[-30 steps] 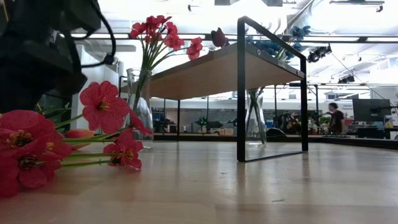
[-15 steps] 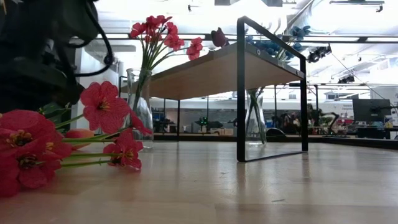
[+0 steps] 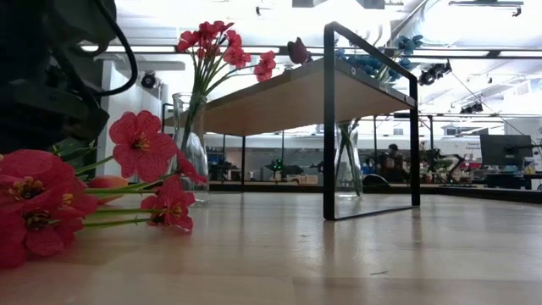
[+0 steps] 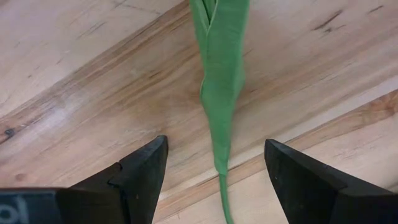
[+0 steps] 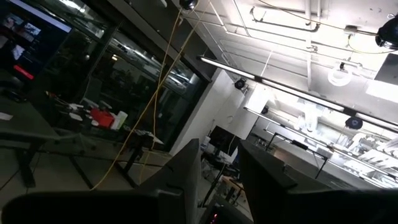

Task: Pick and place flowers into a vace then onto a shelf
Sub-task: Put the light orange flower into the bottom transparent vase

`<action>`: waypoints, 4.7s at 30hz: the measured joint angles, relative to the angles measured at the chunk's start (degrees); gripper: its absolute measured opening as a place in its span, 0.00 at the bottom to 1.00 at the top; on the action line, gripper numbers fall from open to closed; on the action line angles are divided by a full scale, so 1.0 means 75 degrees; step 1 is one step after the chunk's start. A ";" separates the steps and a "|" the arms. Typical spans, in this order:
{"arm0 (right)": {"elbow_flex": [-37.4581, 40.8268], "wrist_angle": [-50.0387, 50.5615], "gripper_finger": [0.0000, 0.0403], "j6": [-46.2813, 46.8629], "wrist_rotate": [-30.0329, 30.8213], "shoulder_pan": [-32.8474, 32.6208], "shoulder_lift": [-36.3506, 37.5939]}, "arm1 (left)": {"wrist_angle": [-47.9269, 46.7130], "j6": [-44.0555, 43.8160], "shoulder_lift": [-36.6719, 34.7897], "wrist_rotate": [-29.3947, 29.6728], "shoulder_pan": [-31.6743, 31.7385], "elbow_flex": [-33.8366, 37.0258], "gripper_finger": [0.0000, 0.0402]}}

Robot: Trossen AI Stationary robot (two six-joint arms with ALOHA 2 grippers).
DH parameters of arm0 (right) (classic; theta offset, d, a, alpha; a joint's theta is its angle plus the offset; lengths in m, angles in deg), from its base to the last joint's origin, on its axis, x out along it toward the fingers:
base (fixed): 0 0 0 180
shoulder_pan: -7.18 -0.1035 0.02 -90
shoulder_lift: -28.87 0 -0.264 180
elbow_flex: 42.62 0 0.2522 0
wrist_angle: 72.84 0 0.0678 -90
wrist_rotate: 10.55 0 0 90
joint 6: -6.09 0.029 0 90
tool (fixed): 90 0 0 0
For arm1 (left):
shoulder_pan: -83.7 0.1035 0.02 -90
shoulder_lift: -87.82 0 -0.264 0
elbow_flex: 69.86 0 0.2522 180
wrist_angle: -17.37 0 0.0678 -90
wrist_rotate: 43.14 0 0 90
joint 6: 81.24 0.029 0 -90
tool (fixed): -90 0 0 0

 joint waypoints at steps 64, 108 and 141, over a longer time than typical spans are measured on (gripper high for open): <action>0.0000 0.0143 0.25 -0.0023 0.0443 -0.0001 0.0000 | -0.2761 -0.0556 0.0023 0.4196 -0.0114 -0.2023 0.07; 0.0000 0.0137 0.25 -0.0022 0.0432 -0.0001 0.0002 | -0.6842 -0.3005 -0.0551 0.9507 -0.1445 -0.4452 0.07; 0.0000 0.0134 0.25 -0.0216 0.0359 -0.0002 0.0003 | -0.6857 -0.1769 -0.0630 1.2867 -0.2250 -0.5391 0.07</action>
